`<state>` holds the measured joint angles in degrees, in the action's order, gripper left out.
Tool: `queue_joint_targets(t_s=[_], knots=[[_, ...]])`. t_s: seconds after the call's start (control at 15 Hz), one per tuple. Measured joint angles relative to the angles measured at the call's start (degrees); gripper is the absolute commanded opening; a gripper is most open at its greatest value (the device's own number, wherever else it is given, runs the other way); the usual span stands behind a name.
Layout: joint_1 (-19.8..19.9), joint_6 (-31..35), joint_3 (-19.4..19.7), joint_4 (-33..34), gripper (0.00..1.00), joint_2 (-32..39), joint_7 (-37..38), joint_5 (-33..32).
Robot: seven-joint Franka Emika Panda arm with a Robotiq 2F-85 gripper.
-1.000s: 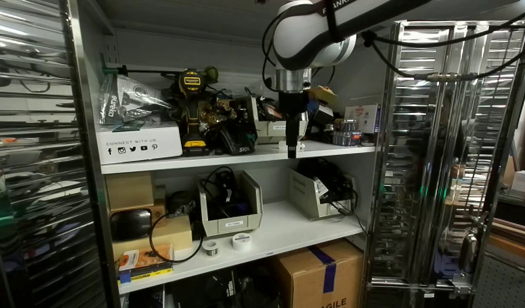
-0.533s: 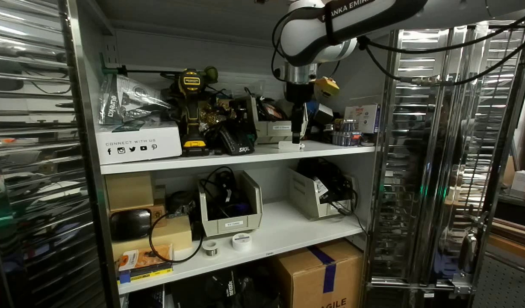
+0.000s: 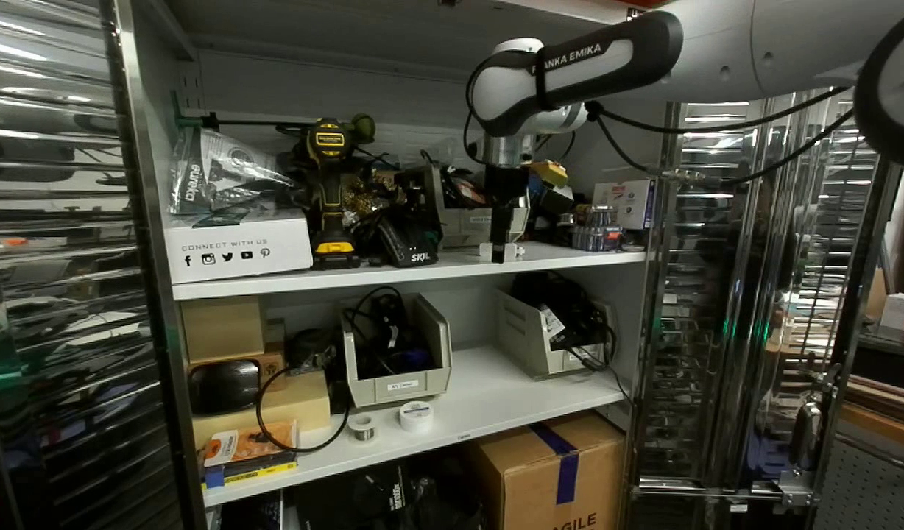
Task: Put the white object into the compartment.
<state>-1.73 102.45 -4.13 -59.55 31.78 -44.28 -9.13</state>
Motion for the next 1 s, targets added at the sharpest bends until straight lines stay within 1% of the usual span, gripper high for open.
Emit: queue_joint_targets(t_s=[0.07, 0.13, 0.33, 0.6, 0.67, 0.8, 1.0], knots=[[-0.06, -1.36, -0.21, 2.0, 0.68, 1.27, -0.04, 0.05], [-0.18, -2.96, -0.39, 3.94, 0.58, 2.3, -0.06, 0.21], [-0.7, -6.49, -0.7, 8.3, 0.35, 4.07, -0.09, 0.3], [-0.73, -8.82, -0.87, 9.54, 0.04, 4.21, -0.15, 0.3], [-0.62, -9.26, -0.85, 9.53, 0.04, 4.23, -0.15, 0.3], [-0.41, -9.82, -0.75, 9.52, 0.08, 4.22, -0.1, 0.3], [-0.59, -9.76, -0.53, 9.06, 0.07, 3.93, 0.81, -0.29]])
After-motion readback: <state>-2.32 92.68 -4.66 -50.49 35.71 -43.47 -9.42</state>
